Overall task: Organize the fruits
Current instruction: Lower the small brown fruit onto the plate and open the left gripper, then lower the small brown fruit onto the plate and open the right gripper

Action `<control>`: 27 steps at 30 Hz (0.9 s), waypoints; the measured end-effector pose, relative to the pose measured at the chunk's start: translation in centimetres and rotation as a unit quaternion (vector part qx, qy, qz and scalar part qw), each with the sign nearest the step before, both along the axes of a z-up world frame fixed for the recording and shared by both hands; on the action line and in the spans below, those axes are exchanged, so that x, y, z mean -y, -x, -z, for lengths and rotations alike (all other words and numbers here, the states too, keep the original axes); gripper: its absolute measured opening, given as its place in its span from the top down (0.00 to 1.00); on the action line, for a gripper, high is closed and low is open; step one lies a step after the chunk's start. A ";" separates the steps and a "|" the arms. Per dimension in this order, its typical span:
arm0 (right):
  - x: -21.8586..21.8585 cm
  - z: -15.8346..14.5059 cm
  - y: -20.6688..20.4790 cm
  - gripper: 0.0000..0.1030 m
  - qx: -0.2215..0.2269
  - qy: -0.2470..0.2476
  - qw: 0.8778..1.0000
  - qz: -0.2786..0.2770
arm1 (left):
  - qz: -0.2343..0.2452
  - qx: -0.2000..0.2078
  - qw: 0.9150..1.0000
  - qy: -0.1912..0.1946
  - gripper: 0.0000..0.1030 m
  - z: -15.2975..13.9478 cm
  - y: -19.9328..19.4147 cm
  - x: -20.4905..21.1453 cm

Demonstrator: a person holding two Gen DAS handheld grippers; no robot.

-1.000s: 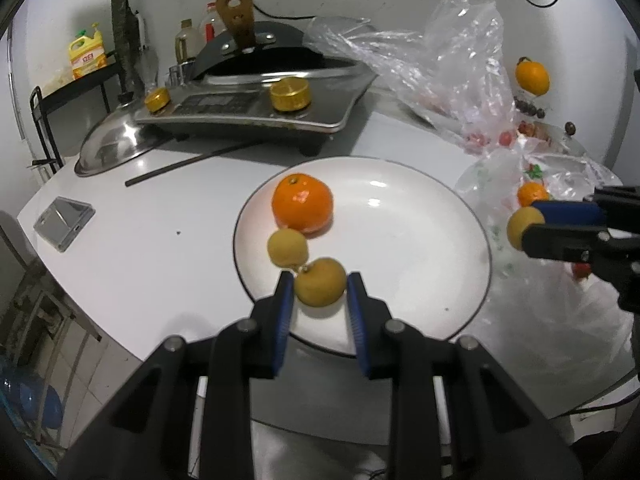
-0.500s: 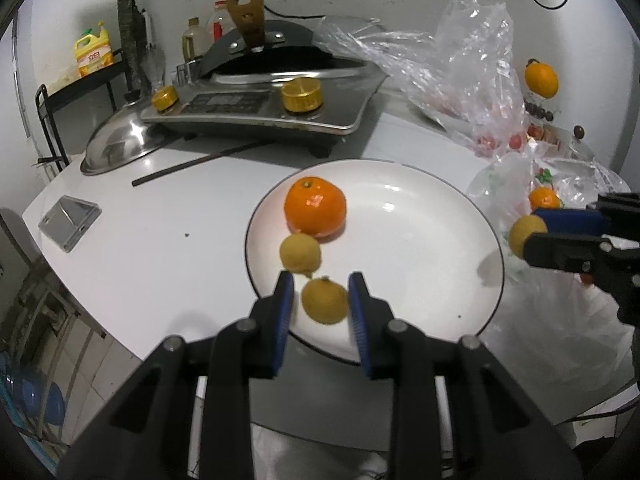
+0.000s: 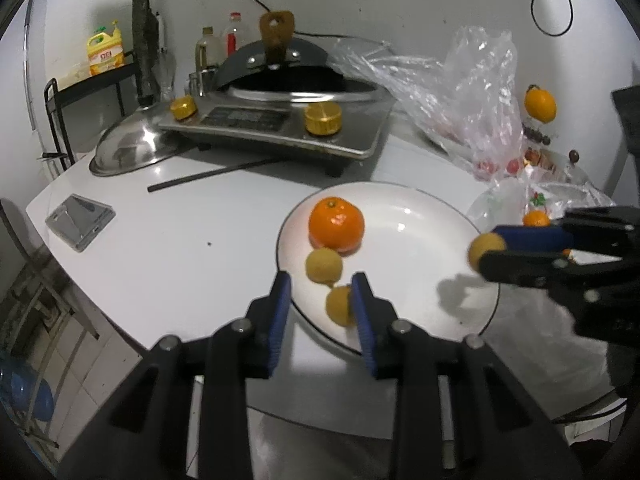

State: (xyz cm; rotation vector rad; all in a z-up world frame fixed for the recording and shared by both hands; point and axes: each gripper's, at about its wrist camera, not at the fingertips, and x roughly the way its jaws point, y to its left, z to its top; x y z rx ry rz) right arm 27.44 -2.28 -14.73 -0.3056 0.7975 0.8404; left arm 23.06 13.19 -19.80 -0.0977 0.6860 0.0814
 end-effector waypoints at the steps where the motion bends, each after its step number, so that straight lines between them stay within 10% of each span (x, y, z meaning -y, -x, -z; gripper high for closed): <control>1: -0.3 0.1 -0.1 0.73 -0.001 0.000 1.000 -0.002 | 0.000 0.001 1.000 -0.001 0.68 -0.1 0.1 -0.2; 27: -7.3 3.7 -3.1 0.73 -0.028 0.022 0.999 -0.008 | -0.018 0.006 0.999 0.042 0.65 1.0 -0.1 -5.2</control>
